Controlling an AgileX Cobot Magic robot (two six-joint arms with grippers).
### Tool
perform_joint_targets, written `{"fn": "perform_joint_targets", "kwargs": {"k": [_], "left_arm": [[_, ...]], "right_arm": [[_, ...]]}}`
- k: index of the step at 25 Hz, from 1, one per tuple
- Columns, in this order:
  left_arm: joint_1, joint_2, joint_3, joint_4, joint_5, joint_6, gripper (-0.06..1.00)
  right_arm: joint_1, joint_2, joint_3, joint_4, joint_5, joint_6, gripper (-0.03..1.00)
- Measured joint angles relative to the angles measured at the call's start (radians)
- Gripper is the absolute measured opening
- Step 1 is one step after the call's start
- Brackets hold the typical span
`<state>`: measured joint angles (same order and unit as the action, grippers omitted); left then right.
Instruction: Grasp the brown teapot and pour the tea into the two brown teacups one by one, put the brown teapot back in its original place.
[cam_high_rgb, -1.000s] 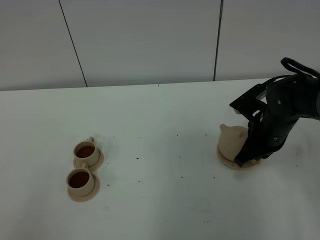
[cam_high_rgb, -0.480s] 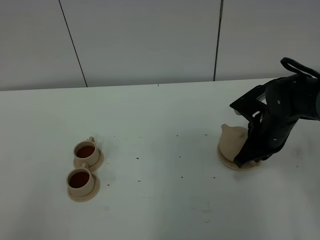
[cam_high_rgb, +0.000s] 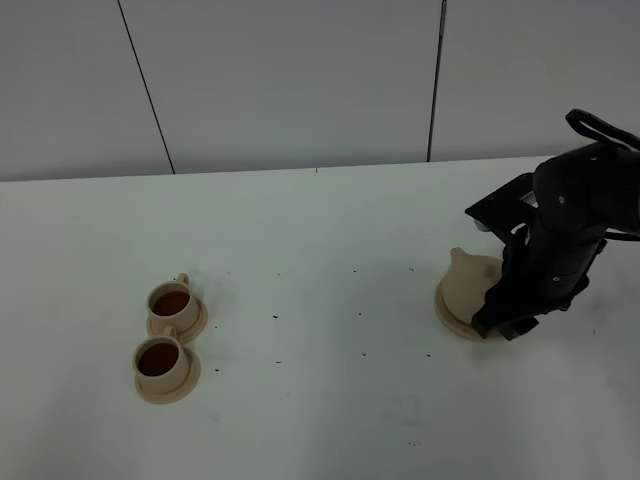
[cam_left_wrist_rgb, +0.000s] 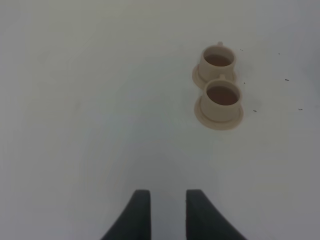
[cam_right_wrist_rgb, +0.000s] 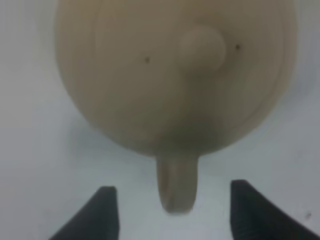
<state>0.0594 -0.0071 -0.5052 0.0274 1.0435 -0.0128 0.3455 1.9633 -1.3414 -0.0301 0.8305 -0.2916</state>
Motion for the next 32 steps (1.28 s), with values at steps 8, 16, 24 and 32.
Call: {"fn": "perform_joint_targets", "kwargs": {"k": [8,16,24,32], "left_arm": [[0.0,0.0,0.0,0.0,0.0,0.0,0.24],[0.0,0.0,0.0,0.0,0.0,0.0,0.24],[0.0,0.0,0.0,0.0,0.0,0.0,0.24],[0.0,0.0,0.0,0.0,0.0,0.0,0.24]], "right_arm": [[-0.018,-0.178,0.0,-0.15,0.188,0.375,0.52],[-0.15,-0.364,0.099,0.002,0.352,0.394,0.52],[-0.219,-0.778,0.423,0.139,0.357,0.323,0.52],[-0.22,-1.27,0.72,0.143,0.348,0.292,0.52]]}}
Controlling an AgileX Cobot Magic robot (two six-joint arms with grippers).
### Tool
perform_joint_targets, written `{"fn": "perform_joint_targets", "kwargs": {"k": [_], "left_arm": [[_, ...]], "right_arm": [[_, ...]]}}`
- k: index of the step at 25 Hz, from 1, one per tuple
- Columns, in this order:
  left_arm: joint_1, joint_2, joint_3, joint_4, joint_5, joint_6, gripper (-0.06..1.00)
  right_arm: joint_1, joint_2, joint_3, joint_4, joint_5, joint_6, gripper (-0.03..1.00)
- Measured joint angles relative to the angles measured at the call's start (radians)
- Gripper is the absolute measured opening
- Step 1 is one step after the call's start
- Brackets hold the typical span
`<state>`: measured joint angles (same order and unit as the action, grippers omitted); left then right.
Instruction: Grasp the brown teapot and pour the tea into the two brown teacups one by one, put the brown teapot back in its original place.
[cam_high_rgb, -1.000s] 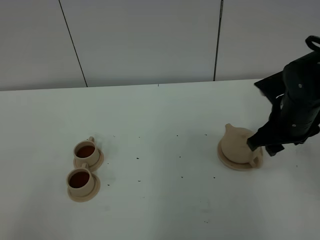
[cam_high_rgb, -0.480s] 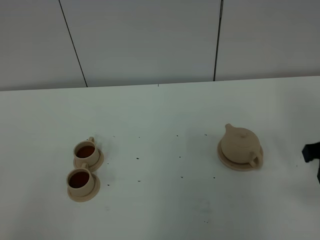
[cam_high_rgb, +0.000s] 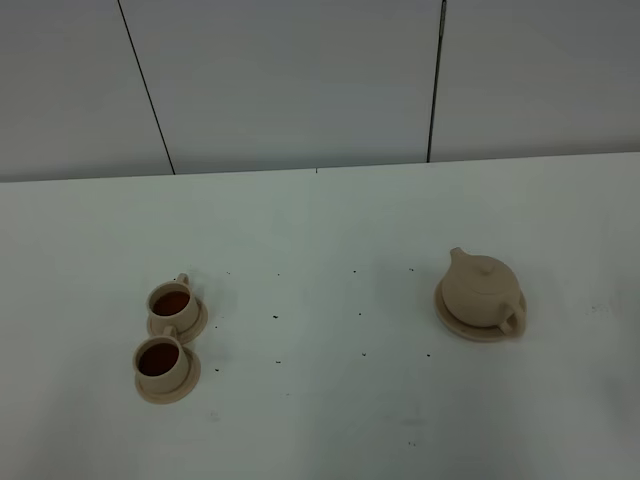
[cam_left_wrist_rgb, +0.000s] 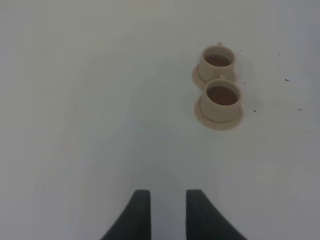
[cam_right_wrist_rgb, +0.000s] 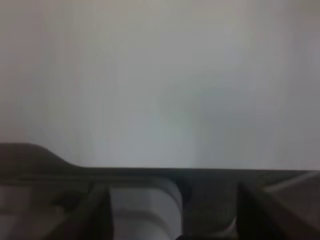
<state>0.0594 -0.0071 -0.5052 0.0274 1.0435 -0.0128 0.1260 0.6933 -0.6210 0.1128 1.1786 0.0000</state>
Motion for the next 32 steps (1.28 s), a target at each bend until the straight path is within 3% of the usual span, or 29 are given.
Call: {"fn": "perform_joint_targets", "kwargs": {"k": [6,11,18,29,32], "left_arm": [[0.0,0.0,0.0,0.0,0.0,0.0,0.24],[0.0,0.0,0.0,0.0,0.0,0.0,0.24],[0.0,0.0,0.0,0.0,0.0,0.0,0.24],[0.0,0.0,0.0,0.0,0.0,0.0,0.24],[0.0,0.0,0.0,0.0,0.0,0.0,0.24]], "right_arm": [[0.0,-0.281,0.091,0.003,-0.006,-0.054,0.52],[0.0,-0.384,0.093,0.008,-0.005,-0.131,0.52],[0.0,-0.408,0.127,0.057,-0.087,-0.181,0.52],[-0.001,-0.408,0.129,0.057,-0.098,-0.178,0.52],[-0.062,-0.408,0.129,0.052,-0.098,-0.175,0.52]]}}
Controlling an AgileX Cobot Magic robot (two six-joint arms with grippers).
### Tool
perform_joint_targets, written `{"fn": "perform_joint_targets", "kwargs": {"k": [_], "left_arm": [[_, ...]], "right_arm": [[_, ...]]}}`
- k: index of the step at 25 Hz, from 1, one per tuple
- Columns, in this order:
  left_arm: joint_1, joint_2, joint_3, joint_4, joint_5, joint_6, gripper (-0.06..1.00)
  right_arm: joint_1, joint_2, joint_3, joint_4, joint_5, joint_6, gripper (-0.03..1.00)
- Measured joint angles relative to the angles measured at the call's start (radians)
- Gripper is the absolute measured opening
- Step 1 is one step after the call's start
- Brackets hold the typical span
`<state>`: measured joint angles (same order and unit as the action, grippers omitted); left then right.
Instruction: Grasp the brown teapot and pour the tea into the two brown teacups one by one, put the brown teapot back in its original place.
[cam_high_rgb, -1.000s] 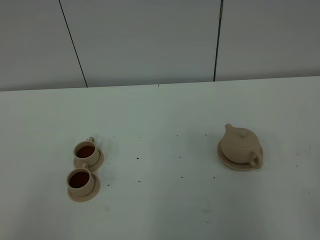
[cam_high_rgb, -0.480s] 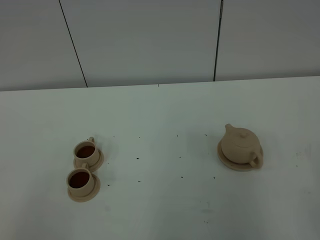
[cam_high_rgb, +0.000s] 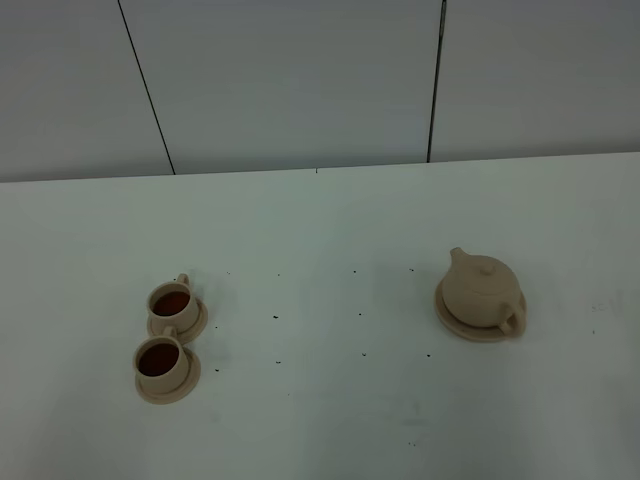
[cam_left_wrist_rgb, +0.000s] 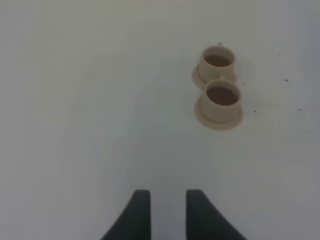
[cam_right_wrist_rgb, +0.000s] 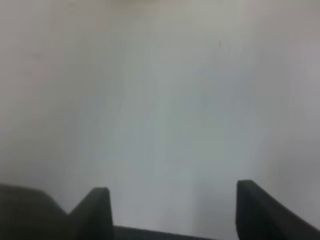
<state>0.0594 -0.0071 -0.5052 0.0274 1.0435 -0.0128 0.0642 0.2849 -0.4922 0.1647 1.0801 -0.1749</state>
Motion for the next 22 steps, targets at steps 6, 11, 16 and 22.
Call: {"fn": "perform_joint_targets", "kwargs": {"k": [6,11,16,22], "left_arm": [[0.0,0.0,0.0,0.0,0.0,0.0,0.24],[0.0,0.0,0.0,0.0,0.0,0.0,0.24],[0.0,0.0,0.0,0.0,0.0,-0.002,0.24],[0.0,0.0,0.0,0.0,0.0,-0.002,0.24]], "right_arm": [[-0.208,-0.042,0.0,-0.012,0.0,-0.001,0.52],[-0.298,-0.131,0.001,-0.011,0.0,-0.004,0.52],[-0.306,-0.234,0.001,-0.01,0.0,-0.008,0.51],[-0.306,-0.287,0.001,0.009,0.003,-0.034,0.51]]}}
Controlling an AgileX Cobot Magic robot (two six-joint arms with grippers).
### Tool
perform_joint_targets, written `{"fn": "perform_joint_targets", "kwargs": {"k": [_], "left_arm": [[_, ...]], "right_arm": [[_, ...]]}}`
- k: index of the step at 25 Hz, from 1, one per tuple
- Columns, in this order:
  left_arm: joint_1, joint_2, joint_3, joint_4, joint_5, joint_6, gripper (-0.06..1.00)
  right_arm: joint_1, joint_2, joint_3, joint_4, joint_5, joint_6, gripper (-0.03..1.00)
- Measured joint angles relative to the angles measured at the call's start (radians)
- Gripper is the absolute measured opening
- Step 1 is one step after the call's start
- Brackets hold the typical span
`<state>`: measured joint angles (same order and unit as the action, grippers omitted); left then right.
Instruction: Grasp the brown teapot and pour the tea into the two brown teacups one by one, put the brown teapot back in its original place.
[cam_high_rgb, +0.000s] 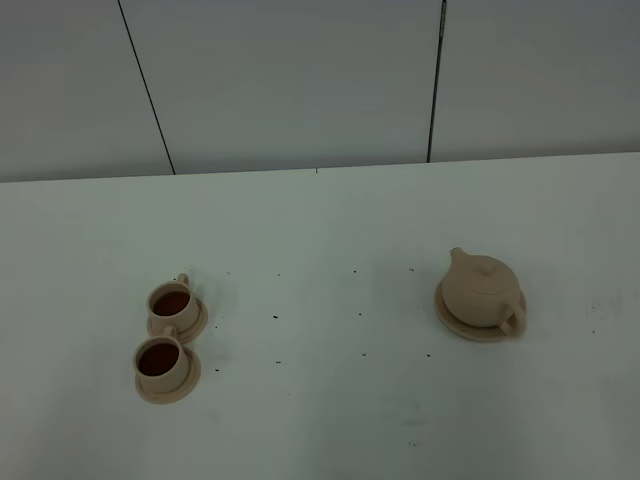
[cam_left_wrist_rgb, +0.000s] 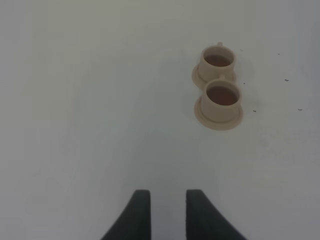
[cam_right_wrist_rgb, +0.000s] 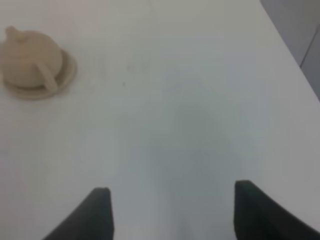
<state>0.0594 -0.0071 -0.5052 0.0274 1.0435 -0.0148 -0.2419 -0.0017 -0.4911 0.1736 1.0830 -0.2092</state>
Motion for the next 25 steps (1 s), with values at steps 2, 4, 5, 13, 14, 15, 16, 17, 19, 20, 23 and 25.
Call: {"fn": "perform_joint_targets", "kwargs": {"k": [2,4,5,13,14,15,16,17,19,20,23,25], "left_arm": [[0.0,0.0,0.0,0.0,0.0,0.0,0.24],[0.0,0.0,0.0,0.0,0.0,0.0,0.24],[0.0,0.0,0.0,0.0,0.0,0.0,0.24],[0.0,0.0,0.0,0.0,0.0,0.0,0.24],[0.0,0.0,0.0,0.0,0.0,0.0,0.24],[0.0,0.0,0.0,0.0,0.0,0.0,0.24],[0.0,0.0,0.0,0.0,0.0,0.0,0.24],[0.0,0.0,0.0,0.0,0.0,0.0,0.24],[0.0,0.0,0.0,0.0,0.0,0.0,0.24],[0.0,0.0,0.0,0.0,0.0,0.0,0.24],[0.0,0.0,0.0,0.0,0.0,0.0,0.24],[0.0,0.0,0.0,0.0,0.0,0.0,0.24]], "right_arm": [[0.0,-0.003,0.0,0.026,0.002,-0.028,0.5],[0.0,-0.004,0.0,0.042,0.007,-0.053,0.51],[0.001,-0.004,0.0,0.048,0.009,-0.061,0.51],[0.125,-0.004,0.0,0.054,0.012,-0.064,0.5],[0.143,-0.004,0.0,0.05,0.012,-0.059,0.5],[0.152,-0.004,0.0,0.047,0.012,-0.056,0.5],[0.157,-0.004,0.0,0.044,0.012,-0.055,0.5],[0.162,-0.004,0.0,0.043,0.012,-0.054,0.5],[0.168,-0.004,0.0,0.042,0.012,-0.053,0.5],[0.169,-0.004,0.0,0.042,0.012,-0.053,0.5],[0.169,-0.004,0.0,0.041,0.012,-0.053,0.5],[0.169,-0.004,0.0,0.041,0.012,-0.052,0.5]]}}
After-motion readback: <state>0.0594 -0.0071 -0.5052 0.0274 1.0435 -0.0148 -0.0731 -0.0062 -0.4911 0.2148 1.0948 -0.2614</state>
